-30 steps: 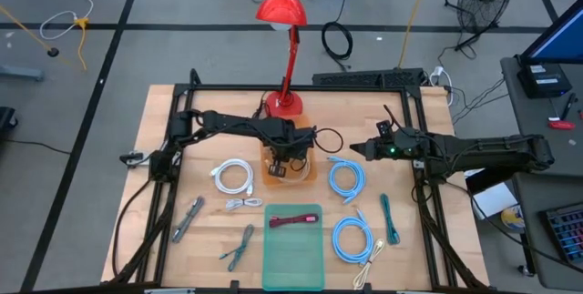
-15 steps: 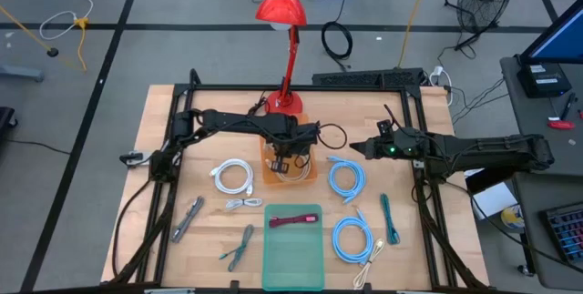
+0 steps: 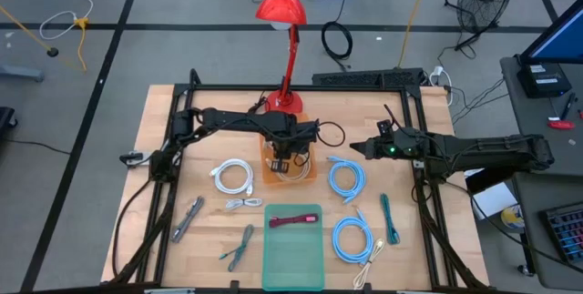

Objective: Sort cables
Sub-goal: Put the brown video cable into the orange bin

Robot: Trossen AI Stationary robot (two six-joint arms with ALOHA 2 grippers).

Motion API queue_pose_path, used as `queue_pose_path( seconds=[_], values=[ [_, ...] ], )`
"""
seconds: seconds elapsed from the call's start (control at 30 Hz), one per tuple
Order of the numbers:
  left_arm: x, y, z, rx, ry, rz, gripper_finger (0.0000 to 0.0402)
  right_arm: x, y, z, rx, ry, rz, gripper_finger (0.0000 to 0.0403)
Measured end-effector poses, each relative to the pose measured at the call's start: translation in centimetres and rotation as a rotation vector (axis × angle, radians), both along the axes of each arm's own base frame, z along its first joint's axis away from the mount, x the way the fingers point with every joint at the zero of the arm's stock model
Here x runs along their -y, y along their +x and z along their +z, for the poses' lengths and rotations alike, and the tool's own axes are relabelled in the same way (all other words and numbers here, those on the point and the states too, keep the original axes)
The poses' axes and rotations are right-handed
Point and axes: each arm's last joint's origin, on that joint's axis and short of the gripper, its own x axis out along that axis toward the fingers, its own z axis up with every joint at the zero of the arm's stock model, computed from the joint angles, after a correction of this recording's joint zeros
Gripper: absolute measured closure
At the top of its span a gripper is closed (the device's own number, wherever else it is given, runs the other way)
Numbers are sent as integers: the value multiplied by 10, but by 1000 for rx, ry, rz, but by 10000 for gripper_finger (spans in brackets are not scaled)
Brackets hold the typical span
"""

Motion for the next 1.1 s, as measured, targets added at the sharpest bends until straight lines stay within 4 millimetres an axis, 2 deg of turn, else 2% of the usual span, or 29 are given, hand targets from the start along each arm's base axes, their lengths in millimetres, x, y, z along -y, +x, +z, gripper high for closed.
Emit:
queue_pose_path(
  seconds=[0.17, 0.3, 0.47, 0.6, 0.7, 0.8, 0.93, 1.1],
  values=[
    [8, 1, 0, -6, -6, -10, 267, 0, 0, 0, 0, 0, 0, 373],
    [21, -1, 1, -27, -22, -40, 231, 0, 0, 0, 0, -2, 1, 373],
    [42, -1, 22, 58, -96, -77, 220, 0, 0, 0, -2, -4, 2, 373],
    [53, -3, 48, 174, -104, -76, 237, 0, 0, 0, -6, -3, 2, 373],
    [57, -5, 60, 233, -160, -64, 261, 0, 0, 0, -6, -3, 2, 373],
    [61, -2, 61, 258, -206, -43, 301, 0, 0, 0, -6, -3, 2, 373],
    [66, 1, 54, 250, -215, -57, 385, 0, 0, 0, -5, -3, 2, 373],
    [67, 7, 42, 240, -224, -55, 398, 0, 0, 0, -3, -3, 2, 373]
  ],
)
